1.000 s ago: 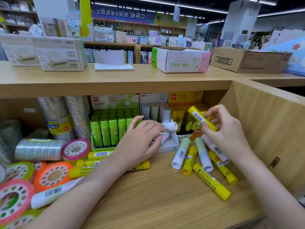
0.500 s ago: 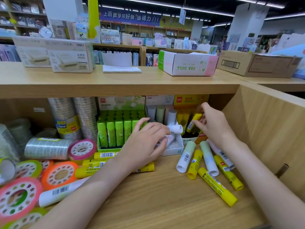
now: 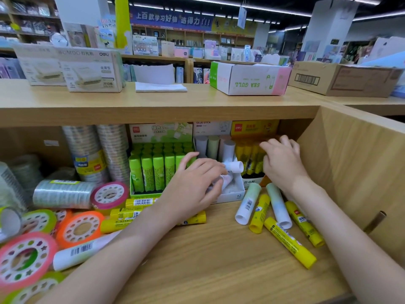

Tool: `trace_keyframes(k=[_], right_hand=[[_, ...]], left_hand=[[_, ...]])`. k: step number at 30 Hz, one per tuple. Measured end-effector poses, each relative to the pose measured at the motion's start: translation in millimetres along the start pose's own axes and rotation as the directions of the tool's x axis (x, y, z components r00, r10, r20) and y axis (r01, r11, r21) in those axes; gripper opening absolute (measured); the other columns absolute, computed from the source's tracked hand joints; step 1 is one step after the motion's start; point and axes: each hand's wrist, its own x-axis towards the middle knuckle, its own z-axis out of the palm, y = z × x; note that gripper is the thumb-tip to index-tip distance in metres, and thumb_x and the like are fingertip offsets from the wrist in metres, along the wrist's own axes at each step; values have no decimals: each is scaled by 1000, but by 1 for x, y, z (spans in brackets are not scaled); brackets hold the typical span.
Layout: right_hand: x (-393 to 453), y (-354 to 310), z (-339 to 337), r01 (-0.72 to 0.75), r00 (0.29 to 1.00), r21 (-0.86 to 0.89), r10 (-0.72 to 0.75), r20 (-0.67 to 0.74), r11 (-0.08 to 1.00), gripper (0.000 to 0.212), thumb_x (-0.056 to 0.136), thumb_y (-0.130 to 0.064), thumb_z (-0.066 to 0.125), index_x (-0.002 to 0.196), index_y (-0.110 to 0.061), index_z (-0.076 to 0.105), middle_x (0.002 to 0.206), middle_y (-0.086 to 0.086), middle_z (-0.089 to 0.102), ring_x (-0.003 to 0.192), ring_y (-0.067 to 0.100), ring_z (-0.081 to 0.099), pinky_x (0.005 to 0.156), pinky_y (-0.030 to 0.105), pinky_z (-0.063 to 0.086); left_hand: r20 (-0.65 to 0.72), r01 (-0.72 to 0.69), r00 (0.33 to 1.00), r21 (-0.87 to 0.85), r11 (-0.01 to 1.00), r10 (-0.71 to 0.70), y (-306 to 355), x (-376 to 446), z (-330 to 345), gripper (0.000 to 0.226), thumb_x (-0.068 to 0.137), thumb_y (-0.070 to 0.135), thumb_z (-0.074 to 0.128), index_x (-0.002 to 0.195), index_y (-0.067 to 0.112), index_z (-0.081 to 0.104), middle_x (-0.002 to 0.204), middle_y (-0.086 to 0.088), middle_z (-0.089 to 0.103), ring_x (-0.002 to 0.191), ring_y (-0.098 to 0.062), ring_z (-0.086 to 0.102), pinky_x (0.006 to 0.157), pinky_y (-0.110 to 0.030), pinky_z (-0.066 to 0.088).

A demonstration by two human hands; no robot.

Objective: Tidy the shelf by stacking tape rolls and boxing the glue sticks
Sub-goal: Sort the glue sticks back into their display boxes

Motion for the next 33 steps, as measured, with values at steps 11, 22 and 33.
trace_keyframes(k=[11,22,33], right_hand=[[-54,21,-53,-16,1000,323,9,23,946,24,85,-1,50,92,-11,71,87,6,70,74,16,59,66,17,36],[-88,-10,-27,43,926,151,-96,366,988,65,66,-61,67,122,-35,45,129,-11,43,129,14,21,102,30,24],[-50,-2,-27,84,981,489,16,-195,868,53,58,-11,86,99,-12,53,119,0,25,74,7,55,75,13,49]], left_hand=[[-10,-8,1000,5,1000,8,-2,0,2,29,93,27,35,101,19,62,105,10,63,106,-9,55,108,-32,17],[-10,-2,1000,0,1000,2,-1,0,-1,31,93,28,34,102,19,62,106,8,64,105,-11,55,108,-32,14],[-6,-3,1000,-12,1000,3,-1,0,-1,30,93,28,34,103,21,62,107,10,63,107,-8,52,109,-29,11]])
